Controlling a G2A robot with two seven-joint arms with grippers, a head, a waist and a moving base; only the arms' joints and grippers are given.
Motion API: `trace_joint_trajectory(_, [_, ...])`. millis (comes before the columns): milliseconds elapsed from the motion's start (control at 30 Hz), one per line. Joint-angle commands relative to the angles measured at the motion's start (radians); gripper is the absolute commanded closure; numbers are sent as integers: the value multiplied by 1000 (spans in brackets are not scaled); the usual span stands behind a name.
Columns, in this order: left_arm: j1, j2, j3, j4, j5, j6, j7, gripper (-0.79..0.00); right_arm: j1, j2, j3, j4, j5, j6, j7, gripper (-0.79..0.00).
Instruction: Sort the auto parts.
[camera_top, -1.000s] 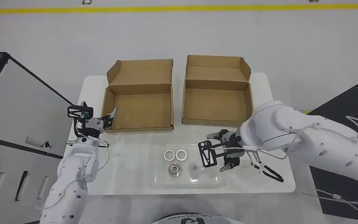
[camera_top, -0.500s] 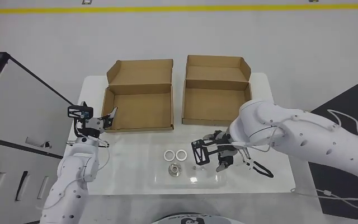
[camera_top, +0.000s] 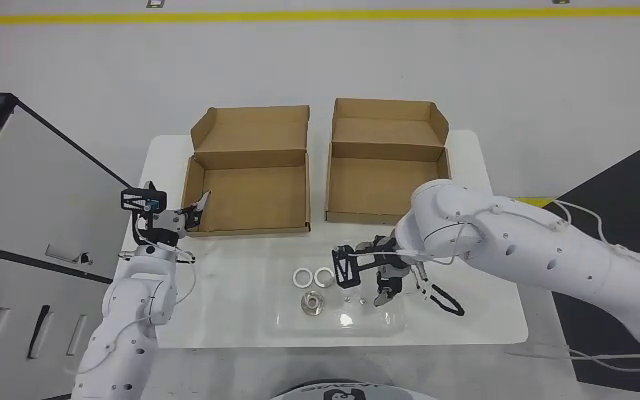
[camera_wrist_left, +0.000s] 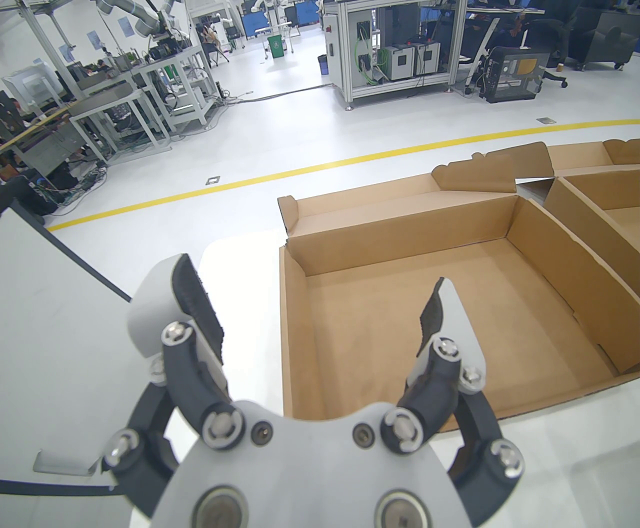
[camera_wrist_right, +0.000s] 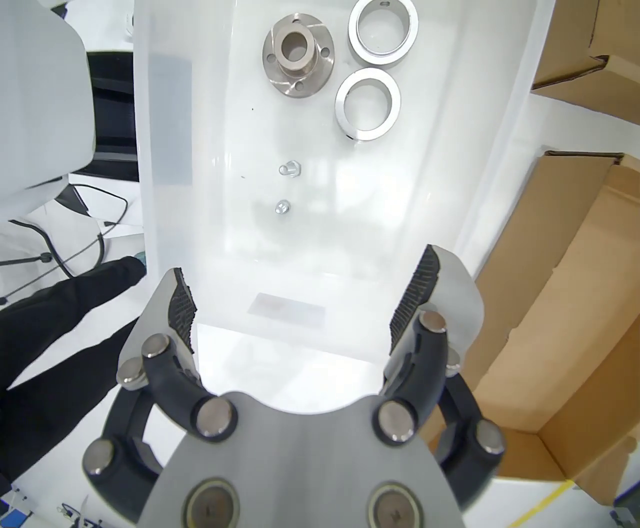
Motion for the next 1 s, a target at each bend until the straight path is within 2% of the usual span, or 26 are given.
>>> trace_joint_trajectory(0, [0, 0, 0, 0, 0, 0, 0, -785, 1, 0, 0, -1, -1, -1, 1, -785])
trace_joint_trajectory(467, [0, 0, 0, 0, 0, 0, 0, -785, 1, 0, 0, -1, -1, -1, 1, -785])
trace_joint_trajectory(567, [0, 0, 0, 0, 0, 0, 0, -785, 4, -3, 2, -40, -33, -2, 27, -785])
trace_joint_trajectory(767, [0, 0, 0, 0, 0, 0, 0, -785, 27, -27, -2, -94, 30, 102, 152, -785])
trace_joint_trajectory(967, [0, 0, 0, 0, 0, 0, 0, -785, 25, -81, -2, -100, 95, 225, 275, -785])
